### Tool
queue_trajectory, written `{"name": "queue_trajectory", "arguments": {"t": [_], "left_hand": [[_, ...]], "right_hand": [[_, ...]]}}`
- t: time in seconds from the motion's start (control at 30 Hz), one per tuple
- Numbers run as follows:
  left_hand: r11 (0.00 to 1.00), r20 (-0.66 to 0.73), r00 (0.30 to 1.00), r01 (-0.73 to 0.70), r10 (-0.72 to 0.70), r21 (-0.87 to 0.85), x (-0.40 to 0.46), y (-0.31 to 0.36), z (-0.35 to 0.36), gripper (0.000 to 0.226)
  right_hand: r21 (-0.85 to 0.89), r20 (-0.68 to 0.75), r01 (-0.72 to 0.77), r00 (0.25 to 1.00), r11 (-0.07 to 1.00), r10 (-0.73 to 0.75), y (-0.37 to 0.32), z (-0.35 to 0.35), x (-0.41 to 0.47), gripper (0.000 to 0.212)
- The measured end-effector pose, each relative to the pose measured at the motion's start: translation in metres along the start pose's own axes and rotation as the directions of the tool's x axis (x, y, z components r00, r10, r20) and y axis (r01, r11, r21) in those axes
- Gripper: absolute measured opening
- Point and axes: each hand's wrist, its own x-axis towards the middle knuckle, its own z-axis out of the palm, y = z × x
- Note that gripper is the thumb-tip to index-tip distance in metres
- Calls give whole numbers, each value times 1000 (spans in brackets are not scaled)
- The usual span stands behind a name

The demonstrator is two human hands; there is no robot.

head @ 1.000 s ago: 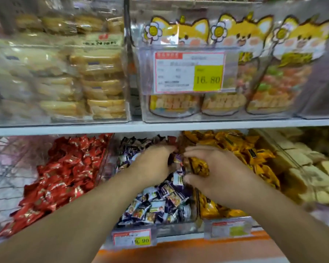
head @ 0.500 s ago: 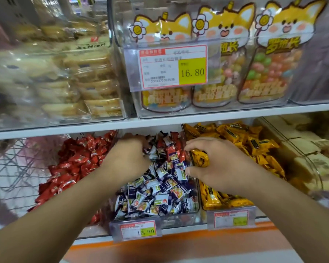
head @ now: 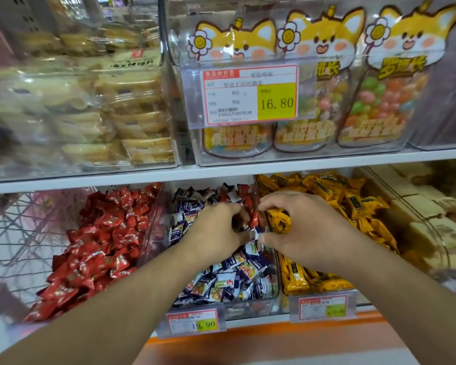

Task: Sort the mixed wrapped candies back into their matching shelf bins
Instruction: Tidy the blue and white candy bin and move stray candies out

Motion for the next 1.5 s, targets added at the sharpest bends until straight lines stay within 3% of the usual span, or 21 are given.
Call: {"name": "queue_trajectory", "arguments": {"t": [0.13, 0.3, 0.5, 0.6, 0.73, 0.8, 0.9, 0.97, 1.33, 1.5], "left_hand": [[999, 18, 999, -40, 40, -11, -6, -3, -1, 26], [986, 22, 992, -122, 120, 112, -18, -11, -3, 15], [946, 110, 982, -178, 153, 273, -29, -22, -17, 20], [979, 124, 989, -97, 76, 178, -27, -18, -24, 17], [993, -66, 996, -51, 58, 106, -5, -5, -21, 11], [992, -113, 991, -64, 76, 104, 8, 1, -16, 20], [985, 44, 997, -76, 70, 157, 21, 5, -4, 48], [980, 95, 994, -67, 50, 185, 23, 7, 1, 54], [995, -81, 993, -78, 83, 65, 24, -3, 7, 27], [998, -189, 982, -37, 25, -57, 17, -5, -3, 19]], "right_hand": [[5, -8, -3, 1000, 1000, 3, -1, 1, 2, 53], [-1, -18, 5, 1000, 1000, -5, -1, 0, 0, 53], [3, 9, -2, 1000, 1000, 2, -1, -2, -1, 55], [14, 8, -6, 1000, 1000, 5, 0, -2, 0, 56], [12, -8, 4, 1000, 1000, -4, 0, -1, 1, 52], [6, -17, 10, 1000, 1000, -10, 1, 0, 1, 51], [6, -27, 18, 999, 1000, -18, 1, 0, 2, 49], [10, -28, 19, 999, 1000, -19, 2, 0, 2, 47], [-5, -54, 33, 998, 999, -33, 3, 3, 4, 45], [-7, -44, 28, 999, 1000, -28, 1, 2, 3, 44]]}}
